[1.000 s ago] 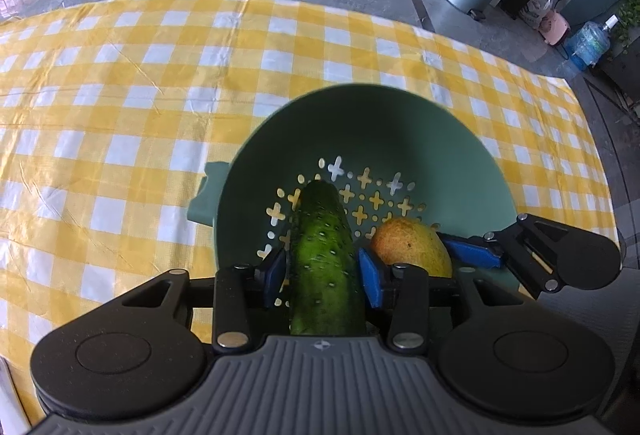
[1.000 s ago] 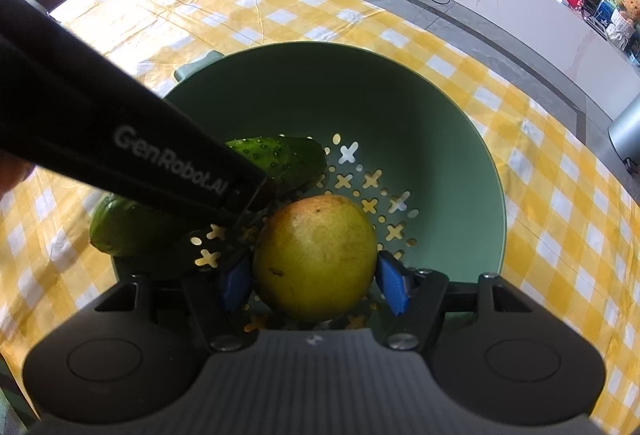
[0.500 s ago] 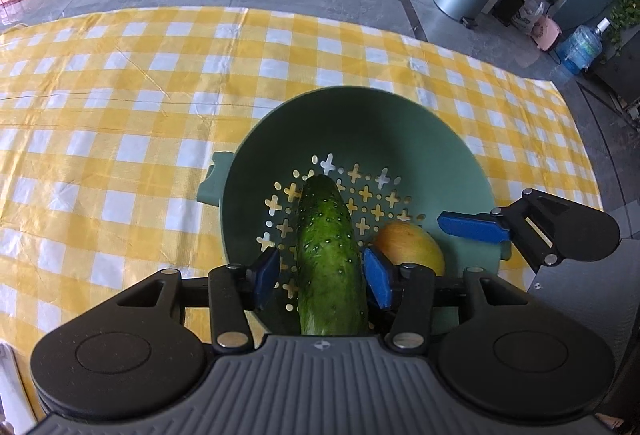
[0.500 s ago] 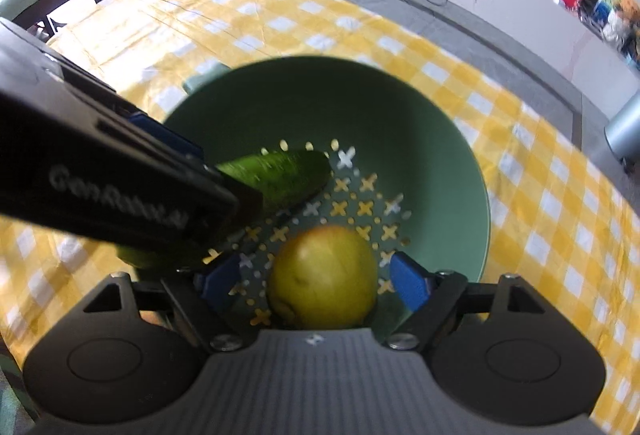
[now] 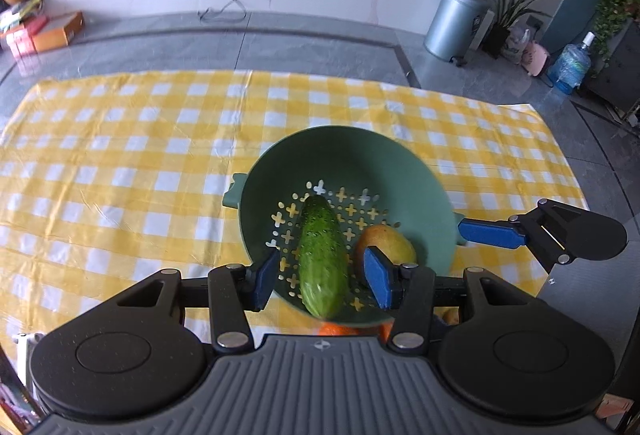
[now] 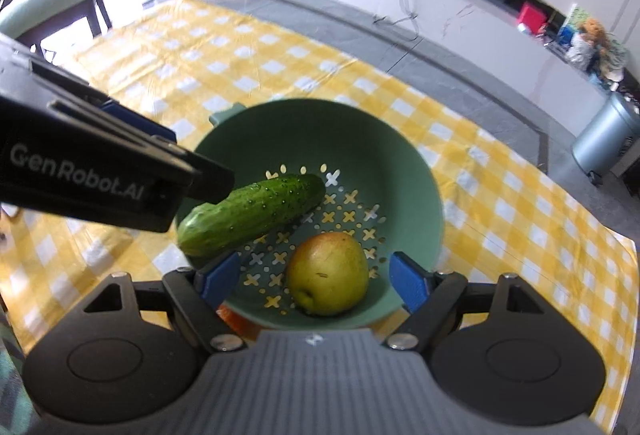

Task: Organize fruits
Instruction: 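Open the left tool to drop the cucumber while the right tool releases the mango, then withdraw both tools from the colander toward the remaining fruit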

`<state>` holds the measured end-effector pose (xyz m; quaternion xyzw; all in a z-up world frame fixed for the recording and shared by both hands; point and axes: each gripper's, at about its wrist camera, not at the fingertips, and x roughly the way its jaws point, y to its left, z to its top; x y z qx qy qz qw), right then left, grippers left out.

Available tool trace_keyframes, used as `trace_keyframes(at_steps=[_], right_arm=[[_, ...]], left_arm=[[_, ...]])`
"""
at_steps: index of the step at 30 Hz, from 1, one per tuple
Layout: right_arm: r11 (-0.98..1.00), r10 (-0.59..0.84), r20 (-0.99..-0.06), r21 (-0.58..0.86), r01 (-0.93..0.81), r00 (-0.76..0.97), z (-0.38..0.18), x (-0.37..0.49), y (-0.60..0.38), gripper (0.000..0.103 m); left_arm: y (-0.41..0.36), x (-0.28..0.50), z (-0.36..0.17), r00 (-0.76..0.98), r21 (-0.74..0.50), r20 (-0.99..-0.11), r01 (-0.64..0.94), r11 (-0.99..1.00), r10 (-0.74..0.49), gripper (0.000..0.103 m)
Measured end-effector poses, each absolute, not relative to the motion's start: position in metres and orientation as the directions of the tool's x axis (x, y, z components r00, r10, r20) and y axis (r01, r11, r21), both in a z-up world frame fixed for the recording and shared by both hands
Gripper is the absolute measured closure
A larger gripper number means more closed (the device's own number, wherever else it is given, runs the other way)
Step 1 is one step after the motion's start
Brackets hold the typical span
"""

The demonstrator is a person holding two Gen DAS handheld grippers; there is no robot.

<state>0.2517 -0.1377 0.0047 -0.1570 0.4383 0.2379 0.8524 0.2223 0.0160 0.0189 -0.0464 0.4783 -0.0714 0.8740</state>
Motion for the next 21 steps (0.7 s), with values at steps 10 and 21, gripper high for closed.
trace_keyframes(at_steps=[10, 21], right_arm=[[0.915, 0.241, -0.751, -0.035, -0.402, 0.615, 0.016, 0.183, -0.173, 0.028], [0.968, 0.209, -0.726, 0.056, -0.246, 0.655, 0.002, 0.117, -0.212, 0.033]], left_arm=[[0.002, 0.163, 0.032, 0.612, -0.131, -0.77, 0.125, 0.983, -0.18, 0.045], [-0.019, 0.111, 0.019, 0.61, -0.095, -0.765, 0.211, 0.973, -0.207, 0.045]])
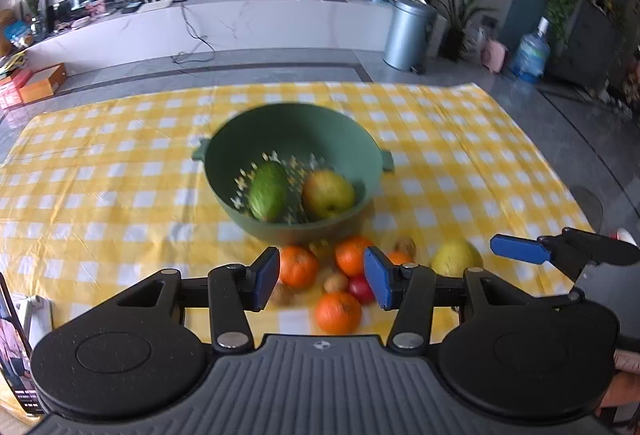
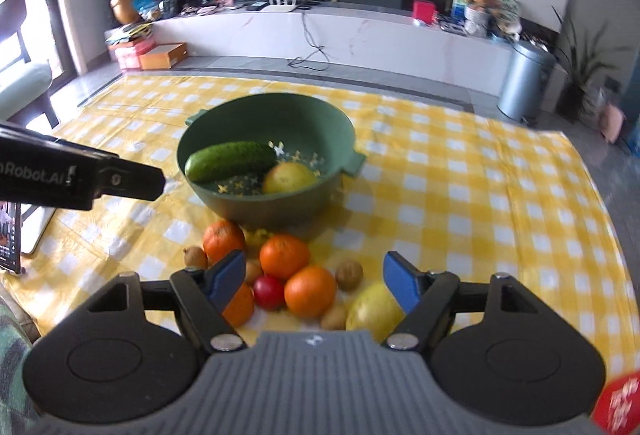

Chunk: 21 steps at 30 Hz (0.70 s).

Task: Organize fruits
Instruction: 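Withdraw both tools from the colander toward the remaining fruit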

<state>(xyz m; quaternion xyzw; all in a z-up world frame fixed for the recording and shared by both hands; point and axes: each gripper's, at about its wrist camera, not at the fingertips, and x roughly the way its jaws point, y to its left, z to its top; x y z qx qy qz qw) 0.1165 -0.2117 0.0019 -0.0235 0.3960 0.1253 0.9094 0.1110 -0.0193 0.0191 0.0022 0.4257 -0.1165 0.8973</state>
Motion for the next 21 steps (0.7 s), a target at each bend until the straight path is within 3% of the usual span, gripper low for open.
trace_keyframes(at_steps=[14, 17, 21], right_arm=[[0.984, 0.146, -0.738, 0.039, -0.174, 0.659, -0.037, 0.087, -0.243, 0.033], [0.986, 0.149, -0.737, 0.058, -0.158, 0.659, -0.044, 0.087, -0.247, 0.039], [0.986, 0.16, -0.731, 0.091, -0.138, 0.664, -0.048, 0.094, -0.252, 0.039]], left_arm=[[-0.034, 0.092, -0.027, 0.512, -0.126, -0.812, 0.313, 0.941, -0.279, 0.045], [-0.035, 0.095, -0.035, 0.509, -0.134, -0.812, 0.316, 0.939, -0.287, 0.045], [-0.034, 0.1, -0.046, 0.519, -0.13, -0.81, 0.299, 0.946, -0.275, 0.045]])
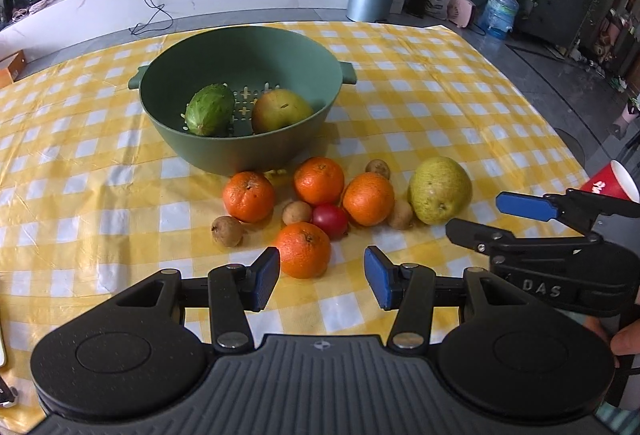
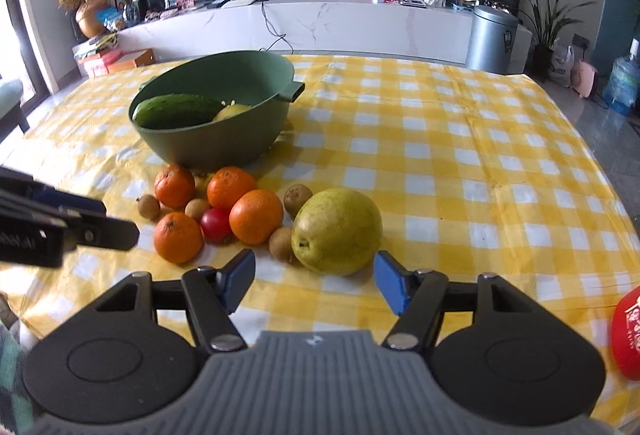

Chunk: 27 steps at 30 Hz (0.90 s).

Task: Organize fruits
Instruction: 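Withdraw both tools from the colander toward the remaining fruit, then grasp an orange with the left tool while the right tool grasps a yellow pear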

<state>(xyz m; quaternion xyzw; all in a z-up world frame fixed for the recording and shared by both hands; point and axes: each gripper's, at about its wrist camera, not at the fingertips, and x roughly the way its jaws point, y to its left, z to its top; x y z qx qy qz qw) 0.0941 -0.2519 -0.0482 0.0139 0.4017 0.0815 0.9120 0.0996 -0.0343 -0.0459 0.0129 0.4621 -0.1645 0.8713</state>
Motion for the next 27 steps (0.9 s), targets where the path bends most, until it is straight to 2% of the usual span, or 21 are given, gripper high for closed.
trace_keyframes(at_steps=[11, 16, 20, 22, 27], right_arm=[[0.979, 0.181, -0.707, 0.194, -0.058, 0.683, -0.068, 0.116, -0.26, 0.039], [0.983, 0.142, -0.701, 0.185, -0.014, 0.699, -0.072, 0.124, -0.259, 0.038], [0.984, 0.113, -0.72, 0.177, 0.023, 0.685, -0.076, 0.129, -0.262, 0.038], [0.98, 0.108, -0.745, 0.19, 0.054, 0.658, -0.081, 0.134, -0.266, 0.042], [0.969, 0.143, -0.752, 0.238, 0.064, 0.644, -0.087, 0.139, -0.269, 0.042]], left_arm=[[-0.036, 0.122, -0.08, 0.472, -0.149, -0.842, 0.262, 0.954, -0.261, 0.045], [-0.036, 0.13, -0.091, 0.457, -0.151, -0.855, 0.235, 0.96, -0.246, 0.045], [-0.036, 0.134, -0.097, 0.448, -0.154, -0.861, 0.222, 0.963, -0.241, 0.045], [-0.037, 0.136, -0.099, 0.444, -0.156, -0.863, 0.22, 0.963, -0.241, 0.045], [-0.037, 0.139, -0.102, 0.441, -0.163, -0.864, 0.214, 0.963, -0.245, 0.045]])
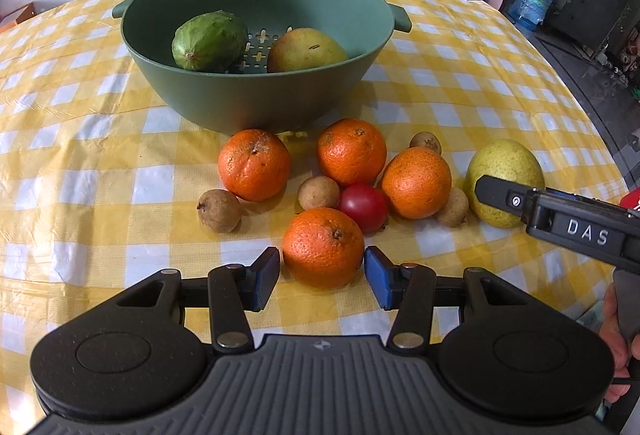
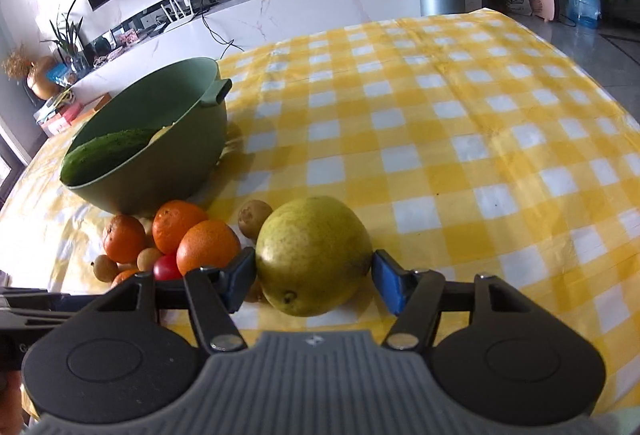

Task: Organize fruits
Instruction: 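Grasp an orange with the left tool while the right tool grasps a yellow pear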

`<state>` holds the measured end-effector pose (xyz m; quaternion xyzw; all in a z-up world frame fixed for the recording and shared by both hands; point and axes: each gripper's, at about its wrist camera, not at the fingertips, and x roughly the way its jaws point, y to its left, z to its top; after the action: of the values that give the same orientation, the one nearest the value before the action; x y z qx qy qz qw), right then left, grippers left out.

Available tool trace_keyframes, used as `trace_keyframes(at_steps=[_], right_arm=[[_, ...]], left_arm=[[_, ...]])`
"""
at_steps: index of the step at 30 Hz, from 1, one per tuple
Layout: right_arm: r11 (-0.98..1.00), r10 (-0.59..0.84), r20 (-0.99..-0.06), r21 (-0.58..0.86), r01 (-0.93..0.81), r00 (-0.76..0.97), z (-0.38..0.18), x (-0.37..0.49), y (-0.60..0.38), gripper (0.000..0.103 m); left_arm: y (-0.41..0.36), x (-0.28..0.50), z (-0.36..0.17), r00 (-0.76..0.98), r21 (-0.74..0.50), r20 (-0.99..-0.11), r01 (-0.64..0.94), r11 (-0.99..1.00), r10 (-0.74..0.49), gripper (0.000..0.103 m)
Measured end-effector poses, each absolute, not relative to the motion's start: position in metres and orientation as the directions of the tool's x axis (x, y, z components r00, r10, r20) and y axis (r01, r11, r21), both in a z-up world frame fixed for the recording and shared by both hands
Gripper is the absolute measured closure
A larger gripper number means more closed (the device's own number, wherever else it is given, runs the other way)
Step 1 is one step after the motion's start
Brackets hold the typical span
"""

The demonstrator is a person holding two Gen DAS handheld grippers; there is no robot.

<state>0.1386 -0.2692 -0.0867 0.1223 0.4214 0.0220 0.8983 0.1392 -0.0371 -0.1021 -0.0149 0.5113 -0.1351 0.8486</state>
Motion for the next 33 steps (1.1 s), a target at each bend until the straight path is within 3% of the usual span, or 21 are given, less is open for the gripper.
trace_keyframes(at_steps=[17, 33], right_arm=[[0.979, 0.135, -0.755, 0.203, 0.034, 0.641, -0.087, 0.138, -0.262, 0.043], [0.97, 0.149, -0.734, 0.238, 0.045, 0.663, -0.077, 0.128, -0.267, 0.043]], left_arm=[[-0.041, 0.14, -0.102, 0.439, -0.16, -0.866, 0.212, 0.964, -0.24, 0.053], [-0.024, 0.12, -0.061, 0.483, -0.187, -0.839, 0.173, 0.967, -0.249, 0.053]])
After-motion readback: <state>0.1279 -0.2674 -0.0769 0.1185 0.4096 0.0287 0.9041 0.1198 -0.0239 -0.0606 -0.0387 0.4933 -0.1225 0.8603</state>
